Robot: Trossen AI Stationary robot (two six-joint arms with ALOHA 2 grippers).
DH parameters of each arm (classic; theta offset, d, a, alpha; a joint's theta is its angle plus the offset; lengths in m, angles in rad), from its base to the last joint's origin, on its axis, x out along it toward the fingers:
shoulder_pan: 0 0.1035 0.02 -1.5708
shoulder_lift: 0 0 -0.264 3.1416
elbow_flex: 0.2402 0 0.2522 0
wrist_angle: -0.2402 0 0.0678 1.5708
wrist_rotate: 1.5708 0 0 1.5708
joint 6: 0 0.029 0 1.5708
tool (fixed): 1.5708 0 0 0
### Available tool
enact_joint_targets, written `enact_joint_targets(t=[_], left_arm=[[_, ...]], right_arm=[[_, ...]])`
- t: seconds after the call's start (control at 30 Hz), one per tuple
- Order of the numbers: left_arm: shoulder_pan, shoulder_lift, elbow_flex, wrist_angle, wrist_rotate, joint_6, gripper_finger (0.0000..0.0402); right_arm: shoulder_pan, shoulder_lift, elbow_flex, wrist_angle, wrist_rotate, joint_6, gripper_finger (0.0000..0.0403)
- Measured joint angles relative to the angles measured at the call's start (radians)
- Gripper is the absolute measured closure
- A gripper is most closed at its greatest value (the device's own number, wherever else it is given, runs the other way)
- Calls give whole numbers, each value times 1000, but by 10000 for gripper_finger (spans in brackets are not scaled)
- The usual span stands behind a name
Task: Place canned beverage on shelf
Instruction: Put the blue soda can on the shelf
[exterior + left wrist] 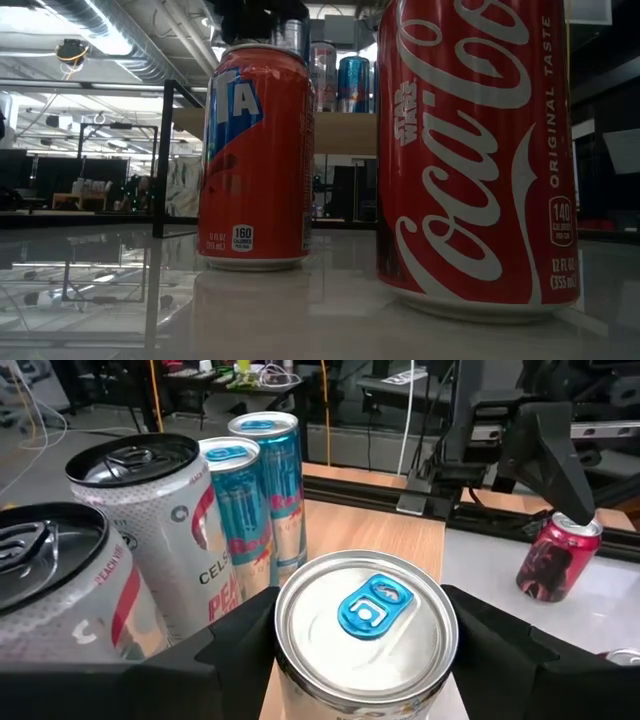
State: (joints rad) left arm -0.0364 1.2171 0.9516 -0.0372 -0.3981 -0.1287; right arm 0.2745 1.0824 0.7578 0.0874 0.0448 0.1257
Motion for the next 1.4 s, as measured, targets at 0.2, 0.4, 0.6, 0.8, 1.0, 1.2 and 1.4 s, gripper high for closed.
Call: enact_joint_targets(t=[0.2, 0.4, 0.6, 0.8, 1.0, 1.2, 1.4], left_arm=[[0, 0, 0, 0, 0, 0, 159], [0, 0, 0, 0, -3, 0, 158], [0, 0, 0, 0, -4, 0, 158], [0, 0, 0, 0, -11, 0, 158], [0, 0, 0, 0, -13, 0, 158], [0, 0, 0, 0, -30, 5, 158], [0, 0, 0, -1, -32, 7, 158]], right_arm=[[0, 0, 0, 0, 0, 0, 116], [0, 0, 0, 0, 0, 0, 116], [0, 0, 0, -1, 0, 0, 116], [0, 0, 0, -1, 0, 0, 116], [0, 0, 0, -1, 0, 0, 116], [0, 0, 0, -1, 0, 0, 116], [0, 0, 0, -1, 0, 0, 116]])
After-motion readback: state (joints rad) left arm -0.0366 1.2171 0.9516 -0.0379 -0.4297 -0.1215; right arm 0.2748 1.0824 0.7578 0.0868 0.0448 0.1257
